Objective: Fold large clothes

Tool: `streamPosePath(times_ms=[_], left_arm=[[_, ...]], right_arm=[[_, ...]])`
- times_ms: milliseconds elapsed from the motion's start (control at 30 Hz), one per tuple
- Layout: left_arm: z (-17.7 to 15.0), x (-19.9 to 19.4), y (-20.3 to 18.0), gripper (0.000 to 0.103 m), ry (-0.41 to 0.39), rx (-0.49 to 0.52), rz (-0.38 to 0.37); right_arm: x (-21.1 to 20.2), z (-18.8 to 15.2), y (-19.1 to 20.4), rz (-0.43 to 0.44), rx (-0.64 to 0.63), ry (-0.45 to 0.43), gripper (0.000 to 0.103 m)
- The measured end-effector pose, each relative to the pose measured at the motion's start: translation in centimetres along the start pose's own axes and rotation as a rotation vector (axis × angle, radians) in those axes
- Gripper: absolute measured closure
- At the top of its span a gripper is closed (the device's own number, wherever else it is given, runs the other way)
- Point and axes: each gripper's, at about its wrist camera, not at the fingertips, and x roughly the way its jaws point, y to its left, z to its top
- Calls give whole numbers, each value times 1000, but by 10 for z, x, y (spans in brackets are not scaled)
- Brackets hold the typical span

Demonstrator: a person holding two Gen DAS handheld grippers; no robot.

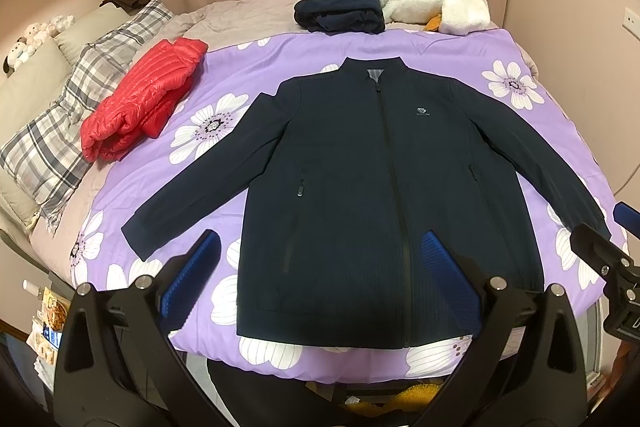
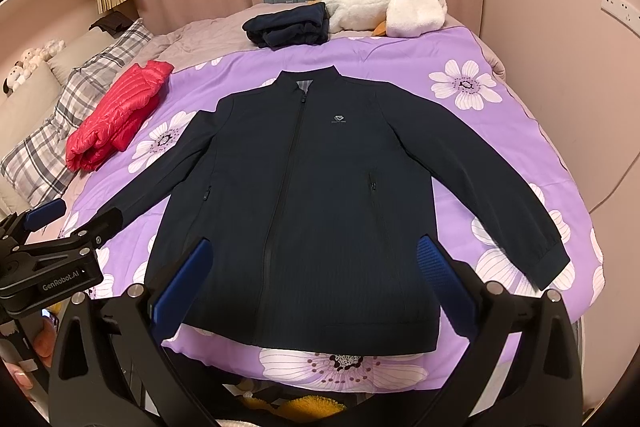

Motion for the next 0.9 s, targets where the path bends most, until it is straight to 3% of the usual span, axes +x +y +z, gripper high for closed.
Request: streamPosePath(times_ms=[667, 767, 900], left_arm=[[-8, 9, 2, 2, 16, -4, -11], [-7, 21, 9, 2, 37, -43, -79], [-11, 41, 26, 2, 65, -140, -212]], right_arm=[[1, 0, -2, 20, 17, -1, 1], [4, -3, -13, 115, 85, -14, 1], [6, -14, -48, 205, 240, -140, 1]])
